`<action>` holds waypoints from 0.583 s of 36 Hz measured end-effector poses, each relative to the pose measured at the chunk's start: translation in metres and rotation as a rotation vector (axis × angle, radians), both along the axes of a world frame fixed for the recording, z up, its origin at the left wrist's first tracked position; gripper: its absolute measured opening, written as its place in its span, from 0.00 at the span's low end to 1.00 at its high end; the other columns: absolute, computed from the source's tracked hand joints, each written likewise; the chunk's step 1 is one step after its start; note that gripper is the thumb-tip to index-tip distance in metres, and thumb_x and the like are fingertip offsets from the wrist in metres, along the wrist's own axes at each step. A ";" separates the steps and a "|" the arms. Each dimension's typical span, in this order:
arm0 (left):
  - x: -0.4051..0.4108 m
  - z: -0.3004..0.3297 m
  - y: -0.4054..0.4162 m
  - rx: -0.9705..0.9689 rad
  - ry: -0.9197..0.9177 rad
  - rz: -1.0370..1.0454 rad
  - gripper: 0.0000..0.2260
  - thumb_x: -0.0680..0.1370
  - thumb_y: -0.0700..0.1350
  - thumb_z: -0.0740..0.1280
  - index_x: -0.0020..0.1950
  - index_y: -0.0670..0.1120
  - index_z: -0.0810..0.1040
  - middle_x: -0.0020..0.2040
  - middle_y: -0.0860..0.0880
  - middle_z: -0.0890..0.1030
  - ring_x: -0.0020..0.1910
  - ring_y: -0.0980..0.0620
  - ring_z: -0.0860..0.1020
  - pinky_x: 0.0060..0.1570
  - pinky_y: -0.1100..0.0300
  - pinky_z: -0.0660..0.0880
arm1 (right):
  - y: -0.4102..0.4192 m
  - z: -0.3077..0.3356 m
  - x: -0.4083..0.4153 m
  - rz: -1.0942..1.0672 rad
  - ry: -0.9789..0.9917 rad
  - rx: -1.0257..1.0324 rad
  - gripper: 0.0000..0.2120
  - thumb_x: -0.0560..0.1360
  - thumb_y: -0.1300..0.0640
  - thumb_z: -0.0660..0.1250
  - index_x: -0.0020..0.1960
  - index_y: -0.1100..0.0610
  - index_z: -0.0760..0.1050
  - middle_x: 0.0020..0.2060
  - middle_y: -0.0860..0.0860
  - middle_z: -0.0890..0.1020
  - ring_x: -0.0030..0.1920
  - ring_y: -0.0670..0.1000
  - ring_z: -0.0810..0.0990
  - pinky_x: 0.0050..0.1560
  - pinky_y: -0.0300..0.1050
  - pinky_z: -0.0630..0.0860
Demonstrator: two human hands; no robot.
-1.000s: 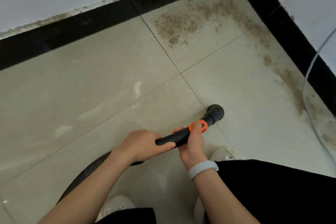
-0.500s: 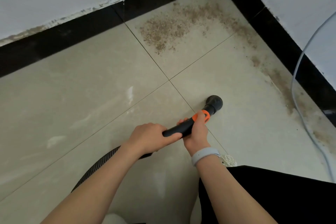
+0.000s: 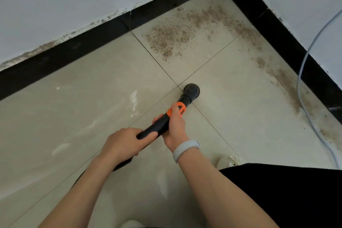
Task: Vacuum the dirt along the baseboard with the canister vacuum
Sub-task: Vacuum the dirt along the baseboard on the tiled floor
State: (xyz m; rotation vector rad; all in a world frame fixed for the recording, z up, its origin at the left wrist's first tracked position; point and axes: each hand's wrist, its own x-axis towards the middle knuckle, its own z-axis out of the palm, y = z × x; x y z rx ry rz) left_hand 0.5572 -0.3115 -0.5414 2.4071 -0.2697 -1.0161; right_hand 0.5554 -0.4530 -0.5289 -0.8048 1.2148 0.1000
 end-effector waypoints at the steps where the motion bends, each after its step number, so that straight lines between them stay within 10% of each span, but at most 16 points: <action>1: -0.004 0.000 0.005 0.009 0.013 -0.023 0.26 0.74 0.71 0.55 0.39 0.51 0.77 0.30 0.54 0.81 0.33 0.58 0.79 0.36 0.61 0.72 | 0.005 0.000 -0.006 -0.011 0.011 0.004 0.12 0.79 0.51 0.64 0.46 0.59 0.67 0.30 0.54 0.72 0.24 0.50 0.75 0.33 0.46 0.77; 21: 0.007 -0.003 0.075 -0.002 -0.009 0.322 0.27 0.76 0.70 0.53 0.38 0.50 0.78 0.28 0.54 0.81 0.29 0.56 0.80 0.35 0.60 0.74 | 0.081 -0.004 0.059 0.389 0.022 -0.023 0.13 0.78 0.49 0.64 0.45 0.58 0.67 0.35 0.56 0.74 0.30 0.55 0.76 0.42 0.51 0.79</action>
